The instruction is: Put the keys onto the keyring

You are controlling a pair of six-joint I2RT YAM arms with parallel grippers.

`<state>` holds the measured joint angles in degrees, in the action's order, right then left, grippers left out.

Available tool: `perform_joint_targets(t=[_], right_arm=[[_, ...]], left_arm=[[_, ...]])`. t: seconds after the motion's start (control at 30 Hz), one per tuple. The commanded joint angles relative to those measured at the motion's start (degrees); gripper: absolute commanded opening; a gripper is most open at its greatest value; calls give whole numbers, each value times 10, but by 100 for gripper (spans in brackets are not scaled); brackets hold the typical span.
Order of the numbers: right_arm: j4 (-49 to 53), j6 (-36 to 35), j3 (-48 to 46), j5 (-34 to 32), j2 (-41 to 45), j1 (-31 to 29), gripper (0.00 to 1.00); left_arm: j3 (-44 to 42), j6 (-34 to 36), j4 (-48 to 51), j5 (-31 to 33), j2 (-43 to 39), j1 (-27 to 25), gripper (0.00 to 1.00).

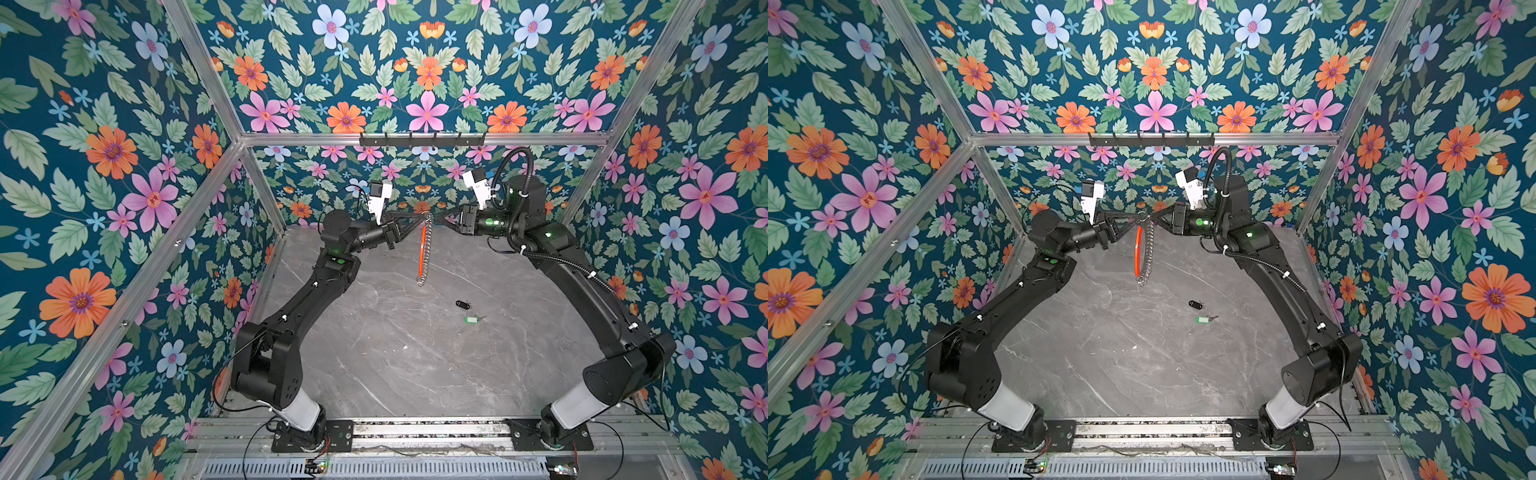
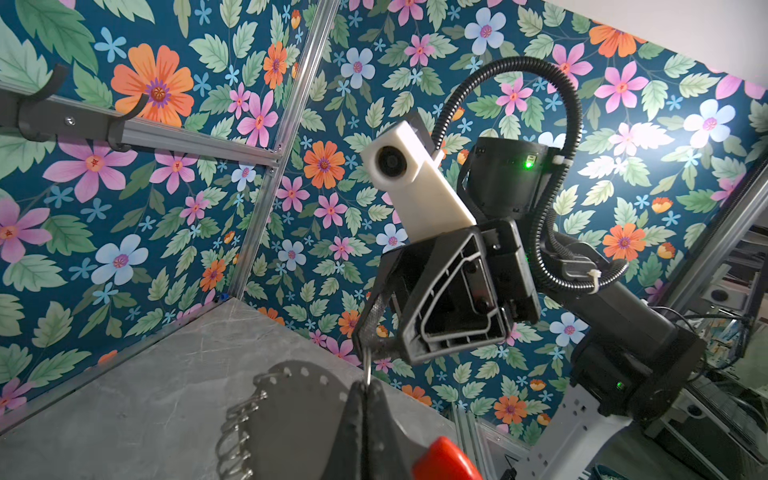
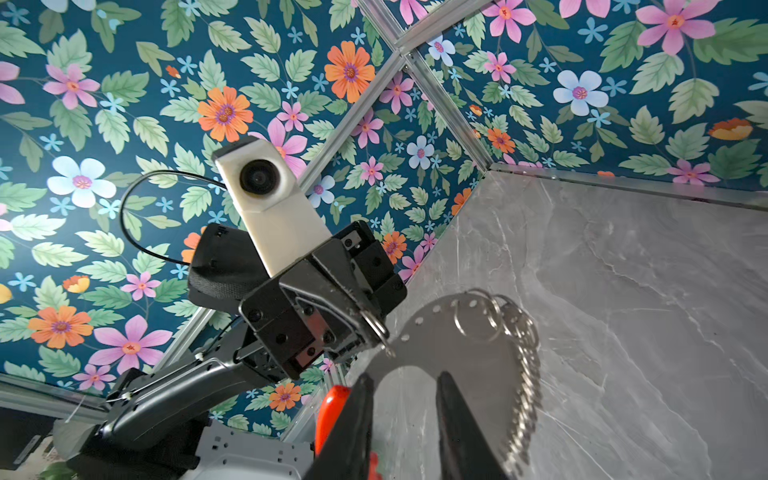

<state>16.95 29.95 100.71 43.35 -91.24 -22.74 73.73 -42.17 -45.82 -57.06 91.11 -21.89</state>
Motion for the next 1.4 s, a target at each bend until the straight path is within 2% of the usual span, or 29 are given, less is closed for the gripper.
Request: perform_joint_targets(t=[0.0,0.4,0.57,0.9,1.13,1.37], right_arm=[[-63,23,-16,21,12,0,27],[-139,69,-6,70,-17,0,22],[-147,71,-3,80,-21,0,16],[-171,88,-3,93,-30,0,16],[-175,91,-3,95,-33,0,24],[-194,104,-5,101,-33,0,21]], left_arm=[[-6,-30,-68,9,-6,1,0],[11,-33,-61,10,-2,0,0],[14,-69,-100,6,11,0,0],[17,-74,-105,6,14,0,0],[19,-81,-110,5,14,1,0],[21,-86,-110,4,15,1,0]])
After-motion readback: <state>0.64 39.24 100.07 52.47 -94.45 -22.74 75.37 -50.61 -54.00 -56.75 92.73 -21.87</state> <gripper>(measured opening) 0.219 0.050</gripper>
